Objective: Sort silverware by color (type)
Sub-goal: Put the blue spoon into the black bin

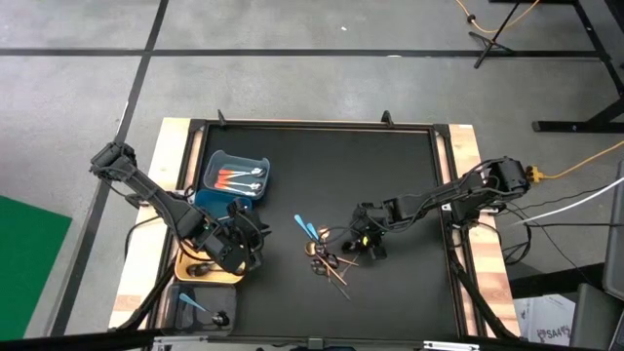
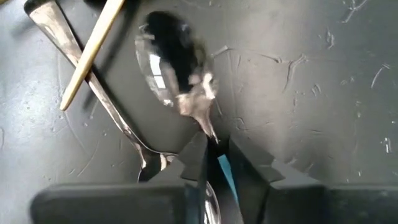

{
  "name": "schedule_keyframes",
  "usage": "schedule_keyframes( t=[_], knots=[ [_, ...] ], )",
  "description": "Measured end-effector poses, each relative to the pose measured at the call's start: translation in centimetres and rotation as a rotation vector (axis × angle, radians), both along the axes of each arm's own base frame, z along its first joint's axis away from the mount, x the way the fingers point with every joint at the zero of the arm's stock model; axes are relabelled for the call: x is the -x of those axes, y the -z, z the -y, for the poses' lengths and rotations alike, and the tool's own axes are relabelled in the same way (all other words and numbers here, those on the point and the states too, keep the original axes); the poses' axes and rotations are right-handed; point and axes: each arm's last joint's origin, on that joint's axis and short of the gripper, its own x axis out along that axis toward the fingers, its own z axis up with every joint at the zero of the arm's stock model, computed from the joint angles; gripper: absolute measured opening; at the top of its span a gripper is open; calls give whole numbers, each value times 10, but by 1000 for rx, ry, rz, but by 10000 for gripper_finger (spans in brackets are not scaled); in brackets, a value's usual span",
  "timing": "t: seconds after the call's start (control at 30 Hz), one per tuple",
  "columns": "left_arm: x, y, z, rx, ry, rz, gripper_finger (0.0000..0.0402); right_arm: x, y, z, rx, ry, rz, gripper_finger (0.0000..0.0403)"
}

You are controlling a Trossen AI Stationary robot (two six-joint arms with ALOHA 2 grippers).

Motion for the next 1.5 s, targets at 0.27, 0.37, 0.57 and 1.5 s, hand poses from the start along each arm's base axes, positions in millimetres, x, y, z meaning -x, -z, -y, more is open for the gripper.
schedule_keyframes(
  t=[0.27,0.37,0.57,1.5],
  knots=[
    [0,0,0,0,0,0,64,0,0,0,2,-6,1,13],
    [0,0,0,0,0,0,64,0,0,0,2,-6,4,5],
    [0,0,0,1,-1,0,64,-3,-3,-1,13,-34,18,2],
    [-29,-8,-35,-6,-50,77,64,-77,-103,-7,917,-893,644,0]
  ],
)
